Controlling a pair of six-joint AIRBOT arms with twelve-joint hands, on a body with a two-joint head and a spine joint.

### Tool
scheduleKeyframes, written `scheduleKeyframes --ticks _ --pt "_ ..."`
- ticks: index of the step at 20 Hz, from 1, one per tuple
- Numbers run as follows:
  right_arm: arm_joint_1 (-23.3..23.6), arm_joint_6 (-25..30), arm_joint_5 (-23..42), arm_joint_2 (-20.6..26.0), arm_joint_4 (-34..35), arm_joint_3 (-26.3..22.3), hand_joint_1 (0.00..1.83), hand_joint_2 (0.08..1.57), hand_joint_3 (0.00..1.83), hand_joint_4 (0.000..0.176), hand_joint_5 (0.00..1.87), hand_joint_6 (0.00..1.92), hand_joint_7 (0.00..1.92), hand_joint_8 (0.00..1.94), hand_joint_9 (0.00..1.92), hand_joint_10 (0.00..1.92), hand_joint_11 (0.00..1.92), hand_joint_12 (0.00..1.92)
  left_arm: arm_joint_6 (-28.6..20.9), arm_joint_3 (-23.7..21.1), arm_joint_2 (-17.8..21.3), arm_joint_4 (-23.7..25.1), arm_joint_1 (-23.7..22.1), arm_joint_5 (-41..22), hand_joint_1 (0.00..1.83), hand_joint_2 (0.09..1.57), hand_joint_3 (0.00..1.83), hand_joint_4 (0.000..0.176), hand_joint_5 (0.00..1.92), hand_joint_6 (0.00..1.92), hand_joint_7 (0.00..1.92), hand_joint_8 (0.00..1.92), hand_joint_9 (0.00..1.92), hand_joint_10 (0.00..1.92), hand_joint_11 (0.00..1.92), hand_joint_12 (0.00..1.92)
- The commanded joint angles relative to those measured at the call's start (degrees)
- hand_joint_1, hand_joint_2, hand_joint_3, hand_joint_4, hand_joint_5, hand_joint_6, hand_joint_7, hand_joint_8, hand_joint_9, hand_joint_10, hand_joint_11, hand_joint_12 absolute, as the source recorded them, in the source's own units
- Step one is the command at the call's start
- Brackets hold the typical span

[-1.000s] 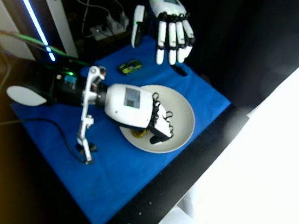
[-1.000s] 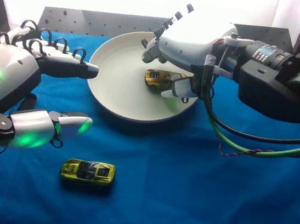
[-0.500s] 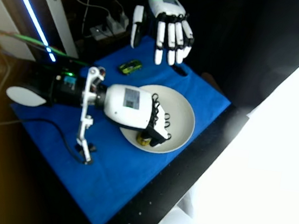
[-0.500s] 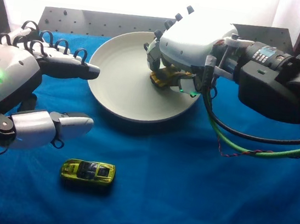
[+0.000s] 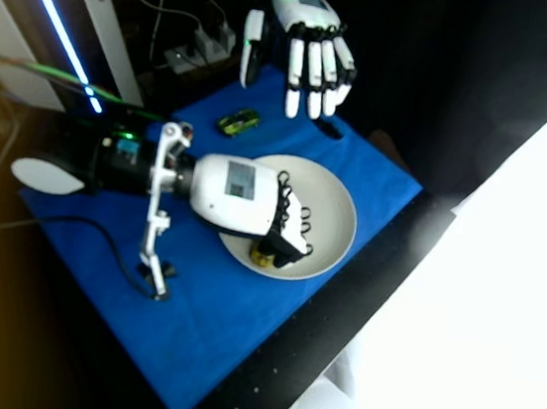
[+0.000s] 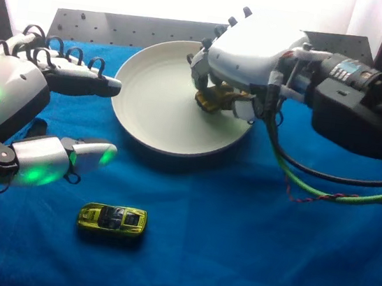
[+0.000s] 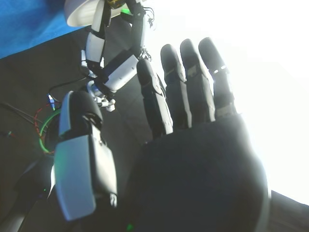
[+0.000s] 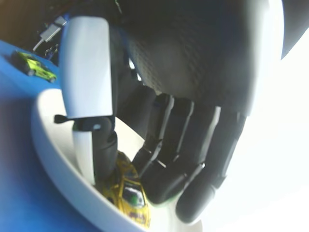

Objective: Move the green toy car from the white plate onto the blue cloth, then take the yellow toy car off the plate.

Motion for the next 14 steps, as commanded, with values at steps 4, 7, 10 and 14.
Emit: scheduleKeyframes --ticks 4,7,10,14 --pt "2.0 -0.3 9.7 3.3 0.1 -2.5 1.37 1.15 0.00 0.000 0.86 1.08 0.91 1.10 0.82 1.40 0.64 1.58 -0.2 -0.1 -0.3 1.2 -0.1 -7.1 0.50 1.10 0.00 0.135 0.62 0.00 0.52 0.00 0.30 0.34 0.00 1.20" --pt "2.5 -0.3 11.1 5.0 0.1 -4.2 1.37 1.17 0.00 0.000 0.84 1.06 0.88 1.19 0.80 1.46 0.65 1.68 -0.2 -0.1 -0.3 1.0 0.0 -7.1 0.53 1.10 0.00 0.126 0.64 0.01 0.52 0.00 0.31 0.32 0.00 1.21" --pt "2.5 -0.3 13.5 8.3 0.1 -7.7 1.35 1.21 0.00 0.000 0.79 1.05 0.78 1.40 0.70 1.61 0.62 1.81 -0.2 -0.1 -0.3 0.7 0.1 -7.1 0.55 1.10 0.00 0.107 0.65 0.01 0.54 0.01 0.33 0.32 0.00 1.27" --pt "2.5 -0.3 17.6 13.2 -1.1 -12.8 1.18 1.13 0.00 0.000 0.96 1.02 1.07 1.91 1.21 1.91 1.32 1.92 -0.2 -0.2 -0.3 0.2 0.8 -7.4 0.49 1.09 0.00 0.116 0.65 0.00 0.53 0.00 0.34 0.29 0.00 1.21"
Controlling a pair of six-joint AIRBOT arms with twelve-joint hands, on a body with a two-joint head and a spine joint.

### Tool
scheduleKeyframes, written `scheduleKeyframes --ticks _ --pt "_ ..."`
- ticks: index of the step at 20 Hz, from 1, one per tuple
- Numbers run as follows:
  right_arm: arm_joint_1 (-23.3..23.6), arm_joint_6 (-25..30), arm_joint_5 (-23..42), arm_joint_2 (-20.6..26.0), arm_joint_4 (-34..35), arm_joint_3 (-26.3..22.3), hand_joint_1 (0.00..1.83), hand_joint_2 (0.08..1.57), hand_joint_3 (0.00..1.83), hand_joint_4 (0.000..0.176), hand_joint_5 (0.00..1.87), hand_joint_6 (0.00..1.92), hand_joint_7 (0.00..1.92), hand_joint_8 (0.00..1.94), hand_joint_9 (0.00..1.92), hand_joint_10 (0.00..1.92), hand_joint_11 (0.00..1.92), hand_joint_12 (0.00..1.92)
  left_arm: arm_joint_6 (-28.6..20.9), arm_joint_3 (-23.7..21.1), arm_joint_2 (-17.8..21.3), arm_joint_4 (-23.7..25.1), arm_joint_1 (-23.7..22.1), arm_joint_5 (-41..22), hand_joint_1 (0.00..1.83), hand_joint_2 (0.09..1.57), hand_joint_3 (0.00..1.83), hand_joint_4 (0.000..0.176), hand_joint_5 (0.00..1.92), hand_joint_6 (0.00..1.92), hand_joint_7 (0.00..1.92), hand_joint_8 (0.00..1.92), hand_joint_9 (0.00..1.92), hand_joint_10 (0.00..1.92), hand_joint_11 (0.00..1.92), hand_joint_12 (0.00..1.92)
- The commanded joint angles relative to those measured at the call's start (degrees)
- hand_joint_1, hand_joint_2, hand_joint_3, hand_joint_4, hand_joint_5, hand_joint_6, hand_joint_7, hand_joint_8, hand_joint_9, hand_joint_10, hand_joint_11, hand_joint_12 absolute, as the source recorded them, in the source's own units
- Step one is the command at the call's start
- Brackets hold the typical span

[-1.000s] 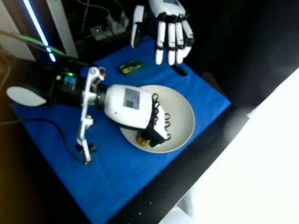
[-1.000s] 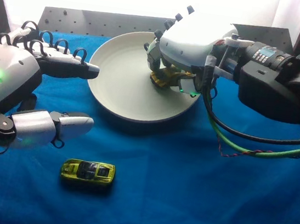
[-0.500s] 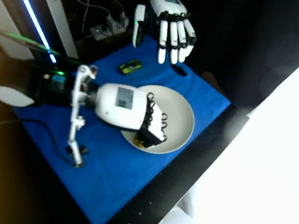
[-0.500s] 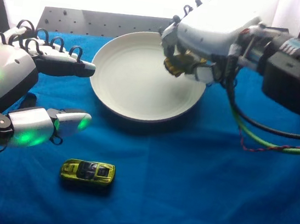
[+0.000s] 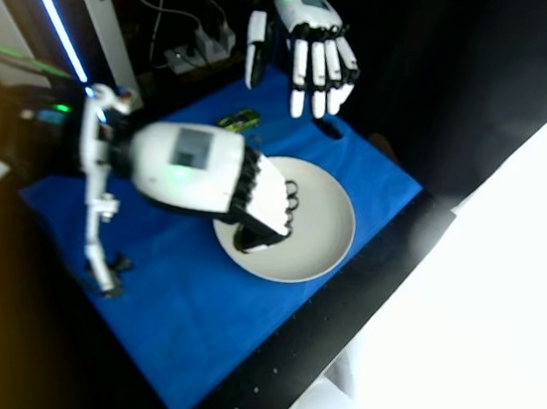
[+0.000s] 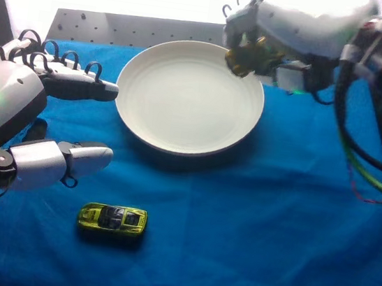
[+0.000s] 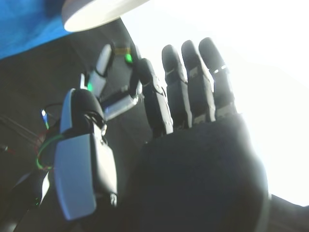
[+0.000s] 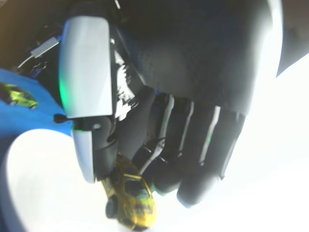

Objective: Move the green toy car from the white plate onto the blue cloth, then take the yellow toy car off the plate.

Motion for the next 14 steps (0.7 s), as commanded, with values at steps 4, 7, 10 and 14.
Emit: scheduleKeyframes --ticks 4,7,10,14 --pt "1.0 -0.3 11.6 5.2 -2.0 -4.9 1.28 1.13 0.00 0.000 0.91 0.91 1.01 1.23 0.94 1.49 0.87 1.77 -0.2 -0.2 0.0 1.2 -0.1 -7.3 0.53 1.10 0.00 0.099 0.63 0.00 0.52 0.00 0.39 0.11 0.00 1.15" --pt "0.0 -0.3 13.9 8.6 -4.5 -9.0 1.27 1.14 0.00 0.000 0.94 0.82 0.96 1.32 1.04 1.62 1.00 1.87 -0.2 -0.4 0.1 0.8 0.7 -8.2 0.51 1.10 0.00 0.106 0.64 0.00 0.53 0.01 0.42 0.08 0.00 1.14" --pt "-2.4 -0.3 16.2 11.3 -5.6 -12.1 1.28 1.09 0.00 0.000 0.97 0.90 1.13 0.97 1.03 1.24 0.86 1.67 -0.2 -0.6 0.2 0.3 1.2 -8.7 0.50 1.10 0.00 0.111 0.64 0.00 0.53 0.00 0.43 0.06 0.00 1.12" --pt "-6.1 -0.3 18.0 14.6 -7.0 -16.1 1.27 1.12 0.00 0.000 0.92 0.87 1.01 1.23 1.00 1.46 0.88 1.83 -0.2 -1.0 0.3 -0.3 2.1 -9.6 0.56 1.10 0.00 0.126 0.62 0.00 0.49 0.00 0.40 0.04 0.00 1.10"
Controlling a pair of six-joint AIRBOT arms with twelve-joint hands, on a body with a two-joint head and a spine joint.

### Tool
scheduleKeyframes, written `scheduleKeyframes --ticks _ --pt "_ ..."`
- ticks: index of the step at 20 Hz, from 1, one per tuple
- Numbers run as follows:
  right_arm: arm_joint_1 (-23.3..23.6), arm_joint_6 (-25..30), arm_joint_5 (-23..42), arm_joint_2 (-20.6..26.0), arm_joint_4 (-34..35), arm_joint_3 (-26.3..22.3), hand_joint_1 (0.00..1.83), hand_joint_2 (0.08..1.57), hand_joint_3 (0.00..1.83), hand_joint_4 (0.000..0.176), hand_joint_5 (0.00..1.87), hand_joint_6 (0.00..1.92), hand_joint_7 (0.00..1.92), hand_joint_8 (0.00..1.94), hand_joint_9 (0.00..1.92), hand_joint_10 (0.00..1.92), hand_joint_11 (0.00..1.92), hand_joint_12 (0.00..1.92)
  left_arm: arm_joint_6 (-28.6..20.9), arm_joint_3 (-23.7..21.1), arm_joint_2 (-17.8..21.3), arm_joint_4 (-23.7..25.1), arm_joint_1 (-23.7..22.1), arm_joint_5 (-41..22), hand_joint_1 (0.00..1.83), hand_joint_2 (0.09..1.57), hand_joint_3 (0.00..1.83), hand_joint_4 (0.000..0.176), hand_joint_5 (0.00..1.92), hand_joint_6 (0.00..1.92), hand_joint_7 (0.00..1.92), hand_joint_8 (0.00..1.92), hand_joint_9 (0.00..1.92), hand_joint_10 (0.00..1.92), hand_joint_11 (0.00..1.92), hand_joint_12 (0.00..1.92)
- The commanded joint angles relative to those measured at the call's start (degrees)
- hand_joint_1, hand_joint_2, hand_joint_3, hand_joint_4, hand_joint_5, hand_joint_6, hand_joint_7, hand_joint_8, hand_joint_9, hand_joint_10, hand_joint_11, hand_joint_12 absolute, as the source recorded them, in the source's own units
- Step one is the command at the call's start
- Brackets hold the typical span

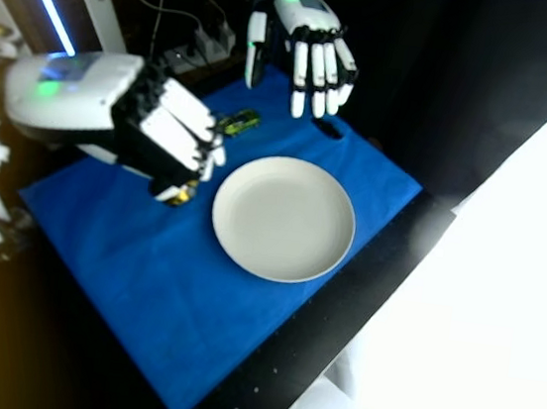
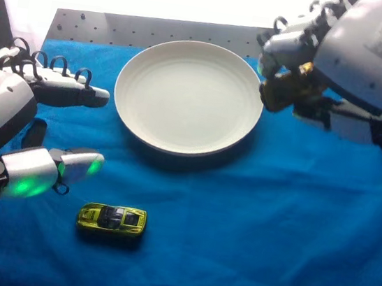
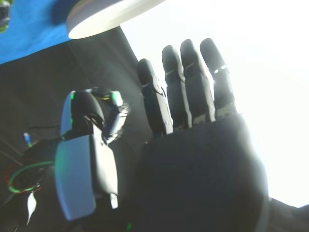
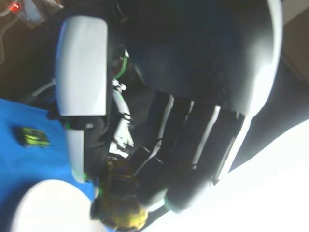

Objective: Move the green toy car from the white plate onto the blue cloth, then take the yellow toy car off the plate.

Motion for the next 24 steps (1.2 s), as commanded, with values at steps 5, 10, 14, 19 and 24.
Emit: scheduleKeyframes --ticks 5,10,14,19,24 --pt "-3.7 -0.3 8.1 3.4 -1.7 -4.6 1.31 1.07 0.00 0.000 1.06 0.69 1.14 0.97 1.14 1.33 1.08 1.67 -0.2 -0.5 0.4 0.9 0.2 -7.7 0.56 1.12 0.00 0.109 0.60 0.00 0.48 0.00 0.40 0.03 0.00 1.09" --pt "-9.7 1.9 8.1 3.5 -3.1 -6.6 1.39 1.09 0.00 0.000 0.95 0.91 1.02 0.97 0.98 1.20 0.87 1.52 -0.2 -0.7 0.4 0.6 0.6 -7.9 0.54 1.12 0.00 0.112 0.61 0.01 0.48 0.01 0.42 0.02 0.00 1.15" --pt "-12.9 2.1 7.0 2.6 -2.2 -6.7 1.39 1.11 0.00 0.000 0.94 0.85 0.99 1.09 0.93 1.29 0.95 1.53 -0.2 -0.7 0.4 0.6 0.6 -7.9 0.55 1.11 0.00 0.115 0.62 0.01 0.49 0.01 0.43 0.03 0.00 1.16" --pt "-13.0 2.1 4.3 0.5 -2.2 -5.7 1.15 0.92 0.00 0.000 0.55 0.47 0.59 0.50 0.53 0.74 0.24 1.47 -0.2 -0.7 0.4 0.6 0.6 -7.9 0.52 1.12 0.00 0.119 0.62 0.01 0.51 0.01 0.43 0.02 0.00 1.14" --pt "-13.0 2.1 4.3 0.4 -1.7 -5.6 0.75 0.84 0.00 0.000 0.26 0.03 0.24 0.03 0.04 0.41 0.00 1.12 -0.3 -0.7 0.4 0.6 0.6 -8.2 0.54 1.11 0.00 0.110 0.65 0.01 0.53 0.01 0.45 0.03 0.00 1.20"
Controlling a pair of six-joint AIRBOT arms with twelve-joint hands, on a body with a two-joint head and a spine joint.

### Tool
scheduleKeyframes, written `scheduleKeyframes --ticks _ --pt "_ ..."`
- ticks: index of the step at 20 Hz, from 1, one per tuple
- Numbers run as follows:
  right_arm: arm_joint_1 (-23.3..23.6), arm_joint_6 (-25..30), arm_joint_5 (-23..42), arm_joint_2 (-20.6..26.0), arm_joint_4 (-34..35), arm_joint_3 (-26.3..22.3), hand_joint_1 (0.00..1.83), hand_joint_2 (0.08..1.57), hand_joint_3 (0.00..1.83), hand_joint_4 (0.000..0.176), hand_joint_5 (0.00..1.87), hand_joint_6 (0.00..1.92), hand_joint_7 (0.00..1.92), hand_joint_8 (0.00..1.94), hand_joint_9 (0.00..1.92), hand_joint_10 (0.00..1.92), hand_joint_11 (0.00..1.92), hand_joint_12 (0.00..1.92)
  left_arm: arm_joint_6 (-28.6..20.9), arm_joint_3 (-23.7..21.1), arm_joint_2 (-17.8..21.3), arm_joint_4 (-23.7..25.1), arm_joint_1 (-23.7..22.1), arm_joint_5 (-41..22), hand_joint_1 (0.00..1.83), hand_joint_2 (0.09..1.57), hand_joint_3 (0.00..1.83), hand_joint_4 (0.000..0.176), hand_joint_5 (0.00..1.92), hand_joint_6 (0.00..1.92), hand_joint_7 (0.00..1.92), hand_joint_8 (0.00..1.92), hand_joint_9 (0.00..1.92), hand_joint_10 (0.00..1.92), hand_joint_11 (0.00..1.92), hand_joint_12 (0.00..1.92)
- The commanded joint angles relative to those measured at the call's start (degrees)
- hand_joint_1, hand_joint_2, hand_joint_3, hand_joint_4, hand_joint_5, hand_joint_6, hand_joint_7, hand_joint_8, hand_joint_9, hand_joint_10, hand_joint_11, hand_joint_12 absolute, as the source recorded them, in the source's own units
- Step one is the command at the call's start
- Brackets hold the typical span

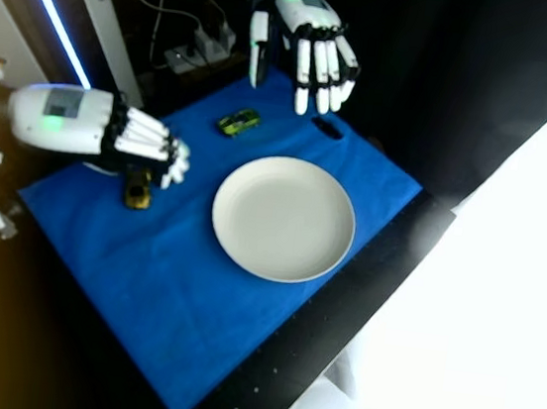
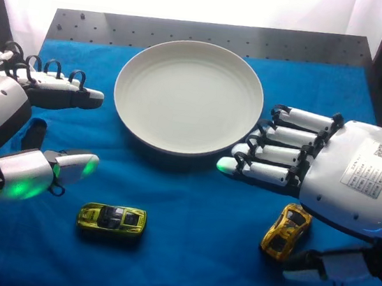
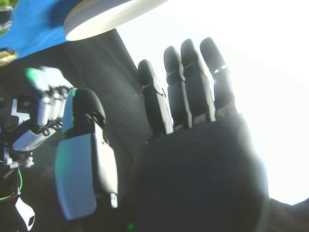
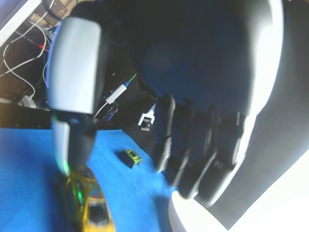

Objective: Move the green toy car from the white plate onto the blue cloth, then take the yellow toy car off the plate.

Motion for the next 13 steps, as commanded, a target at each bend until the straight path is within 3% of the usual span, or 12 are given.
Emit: scheduleKeyframes --ticks 1,2,3,4,5,6,7,8,9,10,12,13 --pt "0.5 0.0 6.6 0.0 0.7 0.0 0.69 0.84 0.00 0.000 0.27 0.02 0.25 0.02 0.05 0.37 0.00 1.15 -0.3 0.0 0.2 1.7 -0.4 -7.1 0.54 1.11 0.00 0.100 0.65 0.01 0.53 0.01 0.45 0.03 0.00 1.21" --pt "0.5 0.0 7.3 0.0 1.2 0.0 0.67 0.89 0.01 0.000 0.28 0.02 0.26 0.02 0.06 0.36 0.00 1.23 -0.3 0.0 0.2 1.6 -0.4 -7.3 0.54 1.11 0.00 0.111 0.64 0.01 0.52 0.01 0.45 0.03 0.00 1.21" --pt "0.5 0.0 8.8 0.4 2.1 0.0 0.68 0.94 0.03 0.000 0.24 0.01 0.25 0.01 0.06 0.37 0.00 1.32 -0.3 0.0 0.2 1.6 -0.4 -7.5 0.54 1.11 0.00 0.108 0.64 0.01 0.52 0.00 0.44 0.02 0.00 1.18" --pt "0.5 0.0 11.0 1.2 3.5 0.0 0.54 1.05 0.07 0.000 0.26 0.02 0.27 0.01 0.05 0.45 0.00 1.45 -0.3 0.0 0.3 1.6 -0.3 -7.8 0.55 1.12 0.00 0.089 0.65 0.01 0.53 0.01 0.45 0.02 0.00 1.18" --pt "0.5 0.0 12.6 1.6 4.5 0.0 0.45 1.14 0.10 0.000 0.27 0.03 0.28 0.01 0.01 0.55 0.00 1.53 -0.4 0.0 0.3 1.6 -0.3 -8.1 0.53 1.13 0.00 0.093 0.64 0.01 0.53 0.01 0.45 0.02 0.00 1.20" --pt "0.5 0.0 16.2 2.6 6.5 0.0 0.47 1.19 0.09 0.000 0.38 0.13 0.40 0.07 0.08 0.74 0.00 1.56 -0.7 0.0 0.5 1.6 -0.3 -8.8 0.61 1.15 0.00 0.037 0.65 0.01 0.59 0.02 0.53 0.06 0.04 1.32" --pt "0.4 0.0 19.5 3.1 7.9 0.1 0.48 1.23 0.07 0.000 0.30 0.29 0.39 0.08 0.03 0.87 0.00 1.52 -1.6 0.3 0.7 1.7 -0.3 -9.5 0.67 1.16 0.00 0.022 0.66 0.01 0.62 0.02 0.60 0.08 0.12 1.29" --pt "0.2 -0.1 23.1 3.4 9.5 0.2 0.55 1.25 0.06 0.000 0.14 0.38 0.30 0.04 0.01 0.65 0.00 1.15 -3.8 1.1 0.8 2.2 -0.2 -10.3 0.74 1.17 0.00 0.034 0.65 0.00 0.65 0.02 0.66 0.09 0.27 1.11" --pt "-0.3 -0.2 27.9 3.9 12.0 0.6 0.56 1.28 0.06 0.000 0.03 0.54 0.28 0.03 0.00 0.61 0.00 1.01 -8.2 2.6 0.8 3.4 -0.2 -11.7 0.77 1.16 0.00 0.033 0.65 0.00 0.71 0.02 0.73 0.07 0.42 0.90" --pt "-0.7 -0.8 31.5 4.1 14.1 0.8 0.59 1.30 0.05 0.000 0.00 0.56 0.31 0.04 0.00 0.71 0.00 1.20 -11.6 3.9 0.9 4.3 -0.2 -12.9 0.81 1.17 0.00 0.000 0.63 0.00 0.73 0.01 0.77 0.04 0.50 0.74" --pt "-1.4 -2.6 39.1 4.4 18.1 0.9 0.71 1.32 0.04 0.000 0.00 0.50 0.28 0.03 0.00 0.76 0.00 1.27 -13.6 5.4 1.9 5.3 -2.0 -15.7 0.71 1.20 0.00 0.000 0.56 0.00 0.68 0.00 0.76 0.00 0.61 0.44" --pt "-1.6 -3.0 42.0 4.5 19.2 0.9 0.78 1.33 0.03 0.000 0.00 0.50 0.28 0.03 0.00 0.78 0.00 1.37 -13.5 5.8 2.4 6.1 -3.1 -17.0 0.68 1.21 0.00 0.000 0.53 0.00 0.64 0.00 0.74 0.00 0.62 0.40"
